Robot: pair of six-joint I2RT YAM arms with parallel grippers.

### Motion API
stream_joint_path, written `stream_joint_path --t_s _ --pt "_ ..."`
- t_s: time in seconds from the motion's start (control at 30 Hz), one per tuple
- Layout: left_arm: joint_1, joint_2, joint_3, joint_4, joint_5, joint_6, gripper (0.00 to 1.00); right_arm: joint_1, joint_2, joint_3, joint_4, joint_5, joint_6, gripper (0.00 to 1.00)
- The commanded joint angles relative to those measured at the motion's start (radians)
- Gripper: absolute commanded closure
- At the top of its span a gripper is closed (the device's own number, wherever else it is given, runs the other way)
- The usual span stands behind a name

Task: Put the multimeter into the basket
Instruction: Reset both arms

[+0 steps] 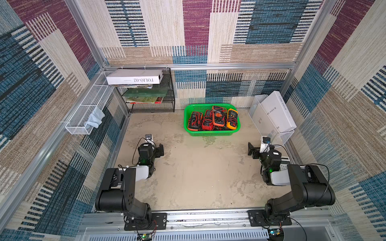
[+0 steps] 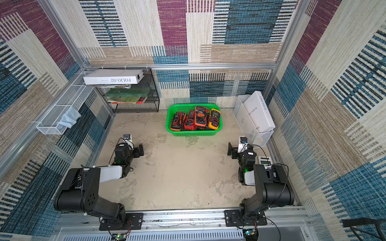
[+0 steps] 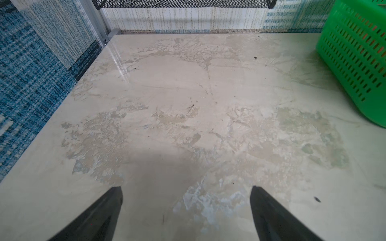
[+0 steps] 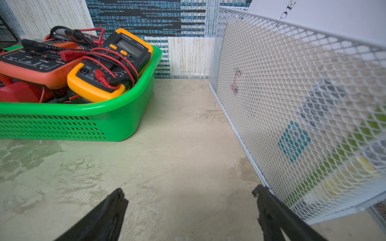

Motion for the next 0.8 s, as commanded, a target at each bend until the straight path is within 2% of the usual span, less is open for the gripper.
stream_joint_path --t_s 0.0,0.77 --pt "0.007 -0.002 0.002 0.004 0.035 -0.009 0.0 0.013 -0.002 -0.001 0.043 0.032 -0.008 0.0" --pt "0.005 -0.004 0.001 0.005 0.035 -0.009 0.0 0.016 -0.007 0.0 0.036 0.04 -0.01 0.01"
